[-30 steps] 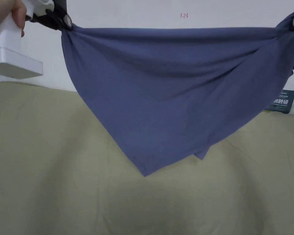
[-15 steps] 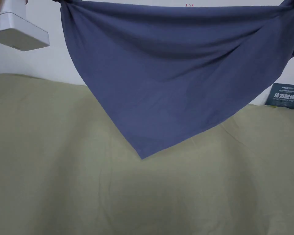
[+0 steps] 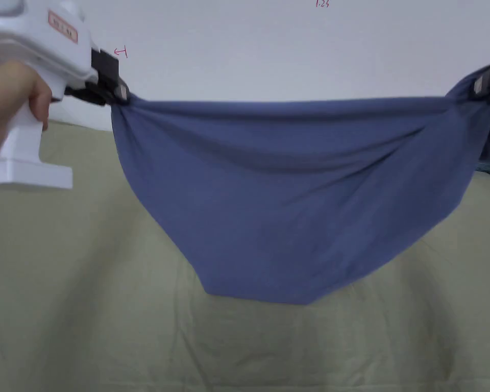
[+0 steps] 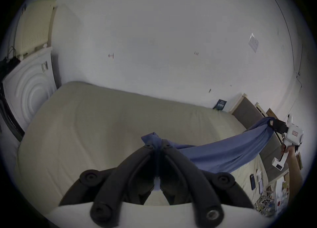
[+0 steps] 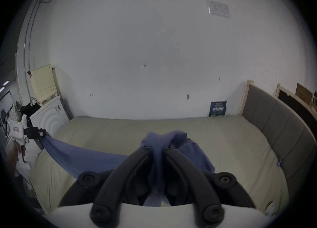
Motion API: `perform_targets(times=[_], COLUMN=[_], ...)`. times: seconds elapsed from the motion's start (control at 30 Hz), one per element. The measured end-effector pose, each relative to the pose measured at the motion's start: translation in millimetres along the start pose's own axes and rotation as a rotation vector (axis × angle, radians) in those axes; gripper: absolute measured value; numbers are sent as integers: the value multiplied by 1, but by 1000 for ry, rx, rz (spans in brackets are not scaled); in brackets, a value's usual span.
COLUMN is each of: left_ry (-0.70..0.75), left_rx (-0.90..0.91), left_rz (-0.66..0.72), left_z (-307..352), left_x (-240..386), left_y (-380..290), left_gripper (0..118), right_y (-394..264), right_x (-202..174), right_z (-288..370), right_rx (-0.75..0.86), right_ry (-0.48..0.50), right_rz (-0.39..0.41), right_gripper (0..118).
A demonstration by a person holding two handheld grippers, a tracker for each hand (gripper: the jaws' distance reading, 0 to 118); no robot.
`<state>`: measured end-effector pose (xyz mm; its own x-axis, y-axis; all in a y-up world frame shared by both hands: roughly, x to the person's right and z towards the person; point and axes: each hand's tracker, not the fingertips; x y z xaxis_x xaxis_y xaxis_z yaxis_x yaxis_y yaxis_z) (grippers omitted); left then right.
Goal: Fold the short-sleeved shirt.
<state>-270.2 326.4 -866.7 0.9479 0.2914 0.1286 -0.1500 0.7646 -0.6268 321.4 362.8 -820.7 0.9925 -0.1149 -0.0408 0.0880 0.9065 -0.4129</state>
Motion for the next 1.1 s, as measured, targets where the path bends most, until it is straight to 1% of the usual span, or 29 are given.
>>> perform_targets(times=[0.07,0.1,0.13,0.27,0.33,0.43,0.5,0.53,0.63,0.73,0.83,0.97,1.1], left_ry=[3,-6,-11,-36,-46,-58,-54,-74,-69,-73,-86,-63,-67], left_rx=[-41,-59,-68,-96,-124,-126,-147,-166,-209,-249,-273,-330,-359], left_rz=[25,38,41,58,68,80,117,131,141,165,170,153,214], left_z=[-7,-11,-13,-13,-10,-5,-1,2,9,15,22,29,34], left_x=[-8,-11,-15,-23,-26,-35,-40,-40,-44,-48,-52,-56,-64], left_y=[-17,-25,-34,-71,-95,-129,-156,-169,-206,-236,-263,-299,-326], left_gripper=[2,2,2,2,2,2,2,2,2,2,2,2,2], right_y=[-18,-28,-38,-79,-103,-140,-166,-177,-210,-243,-273,-304,-323], right_x=[4,6,7,17,21,26,27,27,31,35,36,39,40], right_z=[-1,-2,-1,6,12,25,34,39,50,60,67,78,87], right_rx=[-36,-49,-61,-88,-119,-137,-164,-179,-231,-284,-327,-373,-397], right_ry=[11,7,2,30,23,33,36,35,46,37,18,13,2], right_rz=[-27,-23,-35,-66,-88,-99,-109,-110,-102,-144,-156,-192,-205], right_gripper=[9,9,9,9,9,9,9,9,9,9,9,9,9])
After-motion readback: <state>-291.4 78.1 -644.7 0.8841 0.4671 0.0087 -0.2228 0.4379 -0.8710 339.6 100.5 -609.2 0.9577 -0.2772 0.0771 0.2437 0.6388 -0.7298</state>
